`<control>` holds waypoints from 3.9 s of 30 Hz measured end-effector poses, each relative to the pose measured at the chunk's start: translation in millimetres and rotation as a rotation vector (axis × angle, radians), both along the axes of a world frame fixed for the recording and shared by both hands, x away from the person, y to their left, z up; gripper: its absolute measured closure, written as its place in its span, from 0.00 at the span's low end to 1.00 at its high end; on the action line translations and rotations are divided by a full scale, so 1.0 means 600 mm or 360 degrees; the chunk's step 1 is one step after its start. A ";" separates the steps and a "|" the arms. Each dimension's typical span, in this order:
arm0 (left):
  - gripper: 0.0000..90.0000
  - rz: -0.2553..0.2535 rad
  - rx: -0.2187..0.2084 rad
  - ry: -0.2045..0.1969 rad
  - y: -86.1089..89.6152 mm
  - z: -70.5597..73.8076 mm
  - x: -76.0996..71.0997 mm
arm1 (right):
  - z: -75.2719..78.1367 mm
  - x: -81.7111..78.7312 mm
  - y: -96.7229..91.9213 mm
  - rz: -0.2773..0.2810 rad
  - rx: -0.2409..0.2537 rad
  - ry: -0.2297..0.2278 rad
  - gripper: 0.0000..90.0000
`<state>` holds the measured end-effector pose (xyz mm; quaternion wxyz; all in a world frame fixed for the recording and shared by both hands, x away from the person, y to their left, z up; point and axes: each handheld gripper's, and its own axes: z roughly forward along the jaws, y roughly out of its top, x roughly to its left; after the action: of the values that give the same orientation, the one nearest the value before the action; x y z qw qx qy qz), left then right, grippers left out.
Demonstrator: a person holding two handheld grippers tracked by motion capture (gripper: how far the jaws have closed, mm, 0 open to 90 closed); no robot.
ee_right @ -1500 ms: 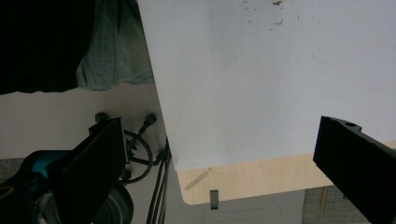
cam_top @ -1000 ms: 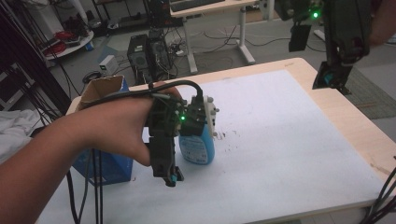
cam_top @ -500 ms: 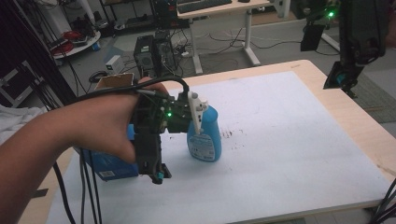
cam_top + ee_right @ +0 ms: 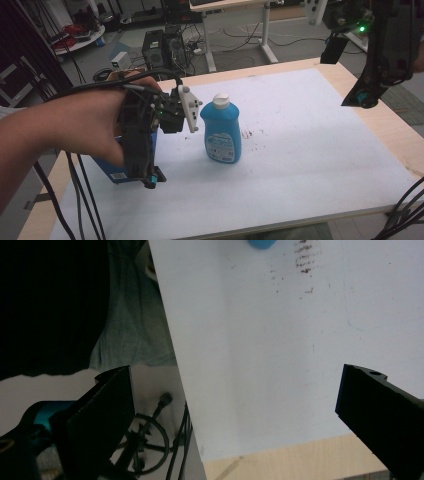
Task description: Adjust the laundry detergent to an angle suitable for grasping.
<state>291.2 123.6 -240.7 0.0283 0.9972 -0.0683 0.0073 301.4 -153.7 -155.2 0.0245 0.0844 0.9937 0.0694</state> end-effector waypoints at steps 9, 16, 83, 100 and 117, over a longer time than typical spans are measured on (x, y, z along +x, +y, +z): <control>0.03 0.0006 -0.0017 -0.0003 0.027 0.000 -0.005 | -0.040 0.015 -0.004 -0.0093 0.0358 -0.0052 0.02; 0.03 0.0009 -0.0027 -0.0012 0.036 0.003 -0.007 | -0.075 0.027 -0.001 -0.0170 0.0519 -0.0040 0.02; 0.03 0.0000 -0.0046 0.0014 0.043 -0.002 -0.002 | -0.302 0.129 0.137 -0.0353 0.1079 -0.0053 0.02; 0.03 0.0010 -0.0043 0.0022 0.044 -0.006 0.004 | -0.318 0.134 0.146 -0.0406 0.1127 -0.0131 0.04; 0.03 0.0014 -0.0044 0.0022 0.046 -0.009 0.004 | -0.322 0.132 0.146 -0.0399 0.1138 -0.0189 0.14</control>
<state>293.4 151.2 -246.0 0.0426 0.9971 -0.0637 0.0015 380.7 -66.0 -348.3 0.0594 0.2043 0.8856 0.4129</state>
